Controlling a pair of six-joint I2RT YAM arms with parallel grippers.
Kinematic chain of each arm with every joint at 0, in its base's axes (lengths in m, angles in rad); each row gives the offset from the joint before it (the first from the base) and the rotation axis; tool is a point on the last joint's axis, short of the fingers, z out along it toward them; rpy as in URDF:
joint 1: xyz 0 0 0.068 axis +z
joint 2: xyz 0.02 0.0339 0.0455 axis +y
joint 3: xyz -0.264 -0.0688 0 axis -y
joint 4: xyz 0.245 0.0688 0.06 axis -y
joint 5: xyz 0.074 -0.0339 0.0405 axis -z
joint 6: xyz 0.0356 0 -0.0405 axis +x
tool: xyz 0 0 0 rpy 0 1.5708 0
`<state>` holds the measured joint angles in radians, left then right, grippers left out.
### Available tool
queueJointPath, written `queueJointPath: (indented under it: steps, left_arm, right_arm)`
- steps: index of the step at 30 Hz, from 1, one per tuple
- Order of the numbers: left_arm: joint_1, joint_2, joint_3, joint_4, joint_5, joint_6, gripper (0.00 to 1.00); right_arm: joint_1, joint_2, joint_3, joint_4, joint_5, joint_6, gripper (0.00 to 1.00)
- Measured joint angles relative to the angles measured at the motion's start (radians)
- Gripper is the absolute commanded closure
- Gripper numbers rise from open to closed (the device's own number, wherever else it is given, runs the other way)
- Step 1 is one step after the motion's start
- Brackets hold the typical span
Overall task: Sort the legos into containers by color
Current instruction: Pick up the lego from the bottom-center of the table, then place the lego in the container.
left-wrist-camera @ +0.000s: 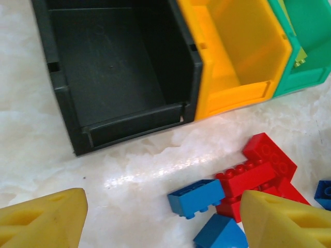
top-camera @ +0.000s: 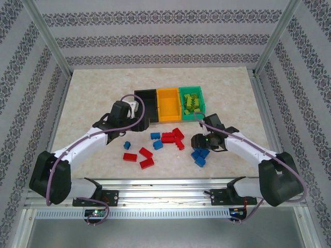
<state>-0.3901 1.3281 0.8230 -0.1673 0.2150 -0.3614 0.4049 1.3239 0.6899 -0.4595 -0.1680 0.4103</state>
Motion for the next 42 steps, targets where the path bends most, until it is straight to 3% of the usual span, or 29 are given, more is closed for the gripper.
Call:
queueJointPath:
  steps: [10,18,25,32,42]
  left_arm:
    - [0.050,-0.034,-0.116,0.056,0.063,0.031,0.22]
    - [0.052,-0.058,-0.228,0.162,0.074,0.039,0.22]
    - [0.053,-0.063,-0.258,0.209,0.077,0.039,0.22]
    - [0.058,-0.063,-0.265,0.230,0.077,0.039,0.22]
    - [0.058,-0.063,-0.280,0.260,0.069,0.040,0.22]
  right_arm:
    - [0.084,0.130,0.069,-0.058,0.087,-0.022,0.45]
    - [0.117,0.186,0.119,-0.109,0.135,-0.019,0.66]
    - [0.128,0.187,0.224,-0.144,0.143,-0.017,0.65]
    - [0.128,0.277,0.483,-0.135,0.126,-0.021,0.64]
    - [0.123,0.678,1.012,-0.148,0.076,-0.070,0.64]
